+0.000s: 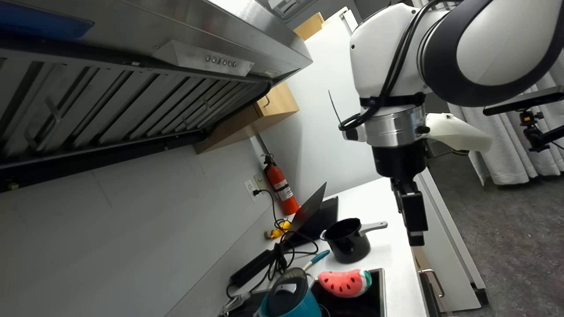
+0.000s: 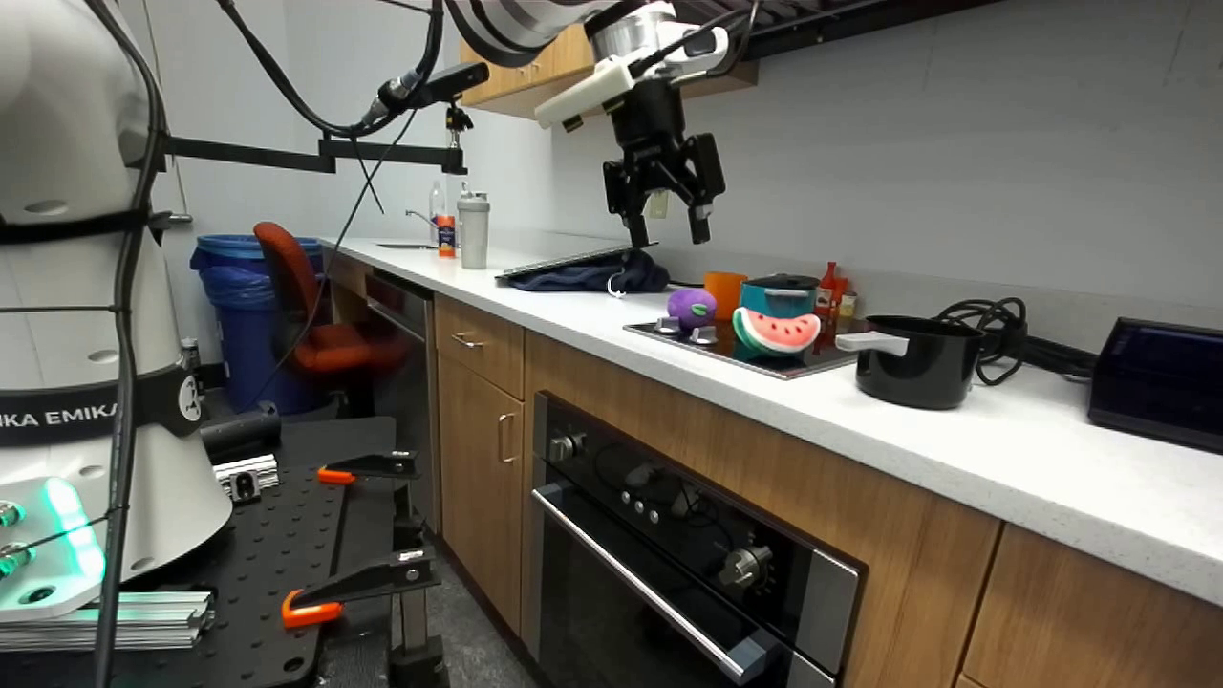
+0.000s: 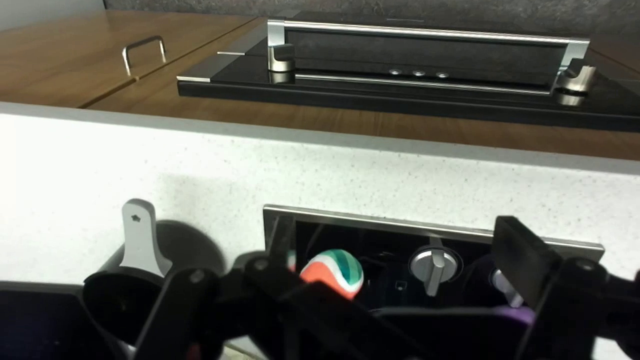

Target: Put the watermelon plushie inside the little pot and close the lid

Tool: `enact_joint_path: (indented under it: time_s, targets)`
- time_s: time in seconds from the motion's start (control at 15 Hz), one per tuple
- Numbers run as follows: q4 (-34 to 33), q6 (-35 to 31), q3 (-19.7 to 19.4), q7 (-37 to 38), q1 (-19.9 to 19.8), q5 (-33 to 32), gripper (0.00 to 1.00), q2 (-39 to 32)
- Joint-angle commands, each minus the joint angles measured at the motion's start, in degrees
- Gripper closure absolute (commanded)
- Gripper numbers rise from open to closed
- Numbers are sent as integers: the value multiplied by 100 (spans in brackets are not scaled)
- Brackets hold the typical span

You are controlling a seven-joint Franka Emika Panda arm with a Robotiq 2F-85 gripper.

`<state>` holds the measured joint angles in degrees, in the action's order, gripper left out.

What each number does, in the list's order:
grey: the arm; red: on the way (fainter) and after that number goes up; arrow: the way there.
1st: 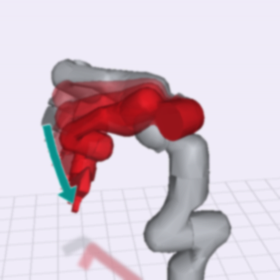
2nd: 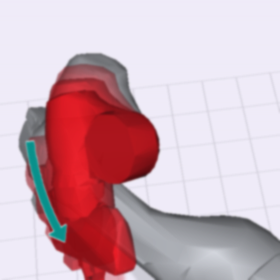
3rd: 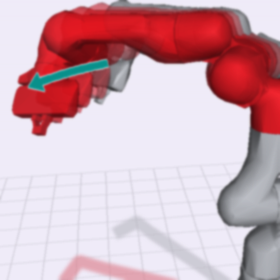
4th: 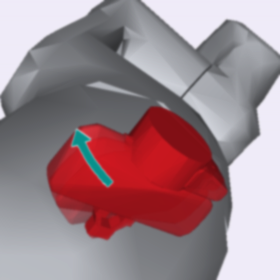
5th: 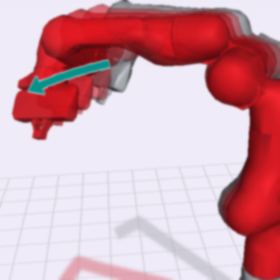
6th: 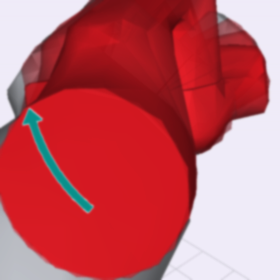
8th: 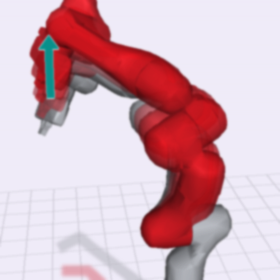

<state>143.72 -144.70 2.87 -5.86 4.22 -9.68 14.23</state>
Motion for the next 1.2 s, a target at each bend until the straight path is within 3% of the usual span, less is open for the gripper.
enact_joint_path:
  time_s: [0.0, 0.2, 0.27, 0.8, 1.13]
  targets:
    - [-348, -398, 153, 453, -201, -453, 0, -524]
    - [-522, -662, 182, 910, -289, -858, 0, -815]
    - [-293, -493, 93, 542, -168, -551, 0, -548]
    - [-378, -569, 109, 767, -215, -748, 0, -740]
    - [-638, -728, 115, 572, -159, -691, 0, -1227]
